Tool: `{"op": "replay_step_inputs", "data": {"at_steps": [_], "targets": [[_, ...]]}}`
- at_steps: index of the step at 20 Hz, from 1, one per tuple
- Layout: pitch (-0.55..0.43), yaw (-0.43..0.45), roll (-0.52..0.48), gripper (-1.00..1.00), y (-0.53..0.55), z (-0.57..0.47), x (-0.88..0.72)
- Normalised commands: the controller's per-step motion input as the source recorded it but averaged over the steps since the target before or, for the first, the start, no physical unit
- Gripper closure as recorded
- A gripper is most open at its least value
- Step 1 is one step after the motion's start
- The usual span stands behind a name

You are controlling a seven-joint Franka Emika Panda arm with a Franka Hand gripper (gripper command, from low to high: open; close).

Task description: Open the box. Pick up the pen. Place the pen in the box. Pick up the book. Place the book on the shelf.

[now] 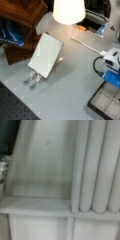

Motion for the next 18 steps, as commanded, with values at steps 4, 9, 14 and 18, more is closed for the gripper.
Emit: {"op": "replay_step_inputs", "data": {"at_steps": [4,9,14,18], "targets": [[0.112,0.139,-0.095,-1.0,-0.39,0.22,0.19],[0.109,0.121,-0.114,-1.0,-0.3,0.17,0.14],[0.081,0.216,-0.209,-1.0,-0.21,0.1,0.06],[0.063,0.272,-0.254,-1.0,-0.33,0.1,0.0]]}}
